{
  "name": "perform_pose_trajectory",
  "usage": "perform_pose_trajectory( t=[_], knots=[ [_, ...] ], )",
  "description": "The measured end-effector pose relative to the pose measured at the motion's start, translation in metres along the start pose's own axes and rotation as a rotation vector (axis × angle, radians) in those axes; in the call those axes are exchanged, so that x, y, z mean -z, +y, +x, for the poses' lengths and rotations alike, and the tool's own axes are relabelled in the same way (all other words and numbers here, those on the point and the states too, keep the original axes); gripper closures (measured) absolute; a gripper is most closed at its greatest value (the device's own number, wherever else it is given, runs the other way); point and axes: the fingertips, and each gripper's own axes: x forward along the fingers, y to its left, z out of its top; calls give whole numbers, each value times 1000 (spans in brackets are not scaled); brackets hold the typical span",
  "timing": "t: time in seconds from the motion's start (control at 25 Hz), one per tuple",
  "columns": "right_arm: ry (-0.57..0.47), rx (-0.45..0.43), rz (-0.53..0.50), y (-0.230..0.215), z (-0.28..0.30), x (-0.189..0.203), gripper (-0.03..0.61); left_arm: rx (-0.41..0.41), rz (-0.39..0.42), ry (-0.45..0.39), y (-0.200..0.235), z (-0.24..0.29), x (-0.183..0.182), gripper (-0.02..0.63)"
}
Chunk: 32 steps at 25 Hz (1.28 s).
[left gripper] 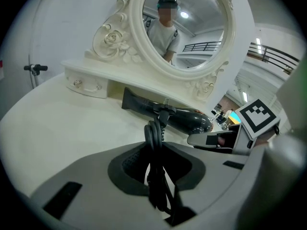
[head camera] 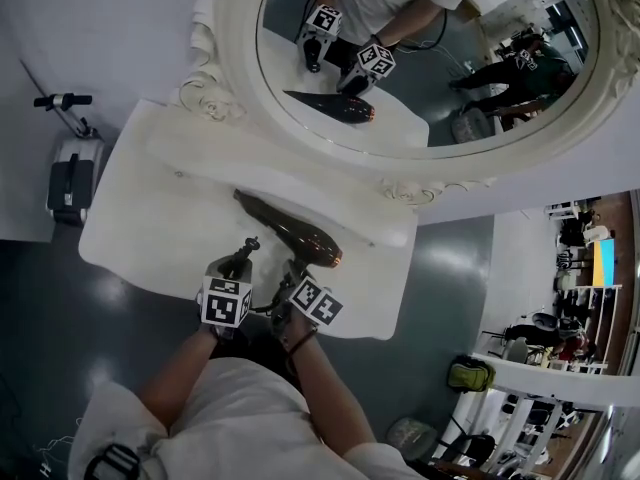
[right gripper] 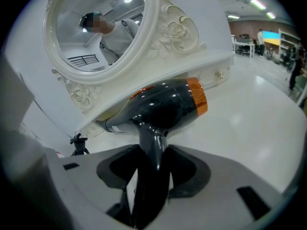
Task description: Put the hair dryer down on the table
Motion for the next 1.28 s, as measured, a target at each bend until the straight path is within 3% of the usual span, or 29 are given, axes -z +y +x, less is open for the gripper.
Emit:
perform_pose_trajectory(
  t=[1.28],
  knots=[
    [60,9,-33,-4,29,-1,382,-12,-25,15,5,11,-2,541]
  ],
)
